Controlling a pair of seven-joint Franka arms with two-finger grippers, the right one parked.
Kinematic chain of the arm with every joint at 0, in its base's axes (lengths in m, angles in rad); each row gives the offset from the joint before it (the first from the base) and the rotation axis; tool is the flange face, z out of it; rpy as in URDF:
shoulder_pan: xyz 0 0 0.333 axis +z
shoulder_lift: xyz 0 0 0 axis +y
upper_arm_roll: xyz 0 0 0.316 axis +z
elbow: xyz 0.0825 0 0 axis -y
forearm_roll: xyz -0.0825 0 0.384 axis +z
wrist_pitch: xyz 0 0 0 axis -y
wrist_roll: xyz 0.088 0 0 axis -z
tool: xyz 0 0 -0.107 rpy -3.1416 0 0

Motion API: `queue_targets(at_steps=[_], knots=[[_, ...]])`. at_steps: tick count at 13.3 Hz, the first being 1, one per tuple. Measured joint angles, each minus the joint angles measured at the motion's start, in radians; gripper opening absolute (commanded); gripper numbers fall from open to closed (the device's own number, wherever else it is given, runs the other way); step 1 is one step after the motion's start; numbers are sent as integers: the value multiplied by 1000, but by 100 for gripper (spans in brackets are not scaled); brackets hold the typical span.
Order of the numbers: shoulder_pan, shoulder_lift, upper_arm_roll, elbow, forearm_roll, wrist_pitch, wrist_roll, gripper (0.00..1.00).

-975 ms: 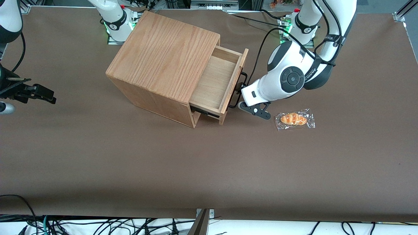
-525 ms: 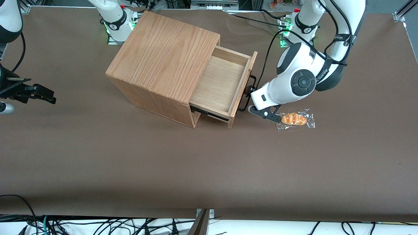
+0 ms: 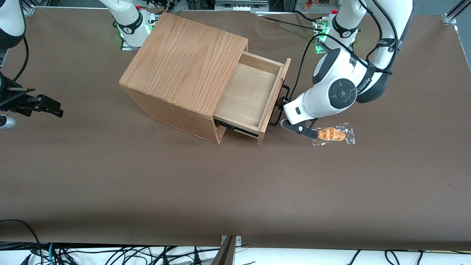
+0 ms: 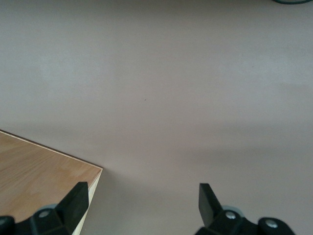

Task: Open top drawer with left arm
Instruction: 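Hold the drawer handle with the left gripper at the open position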

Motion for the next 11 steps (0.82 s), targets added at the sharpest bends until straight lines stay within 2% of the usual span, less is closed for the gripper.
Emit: queue_targets(at_steps=[11], knots=[[7, 0, 16, 2, 1, -15, 17, 100]])
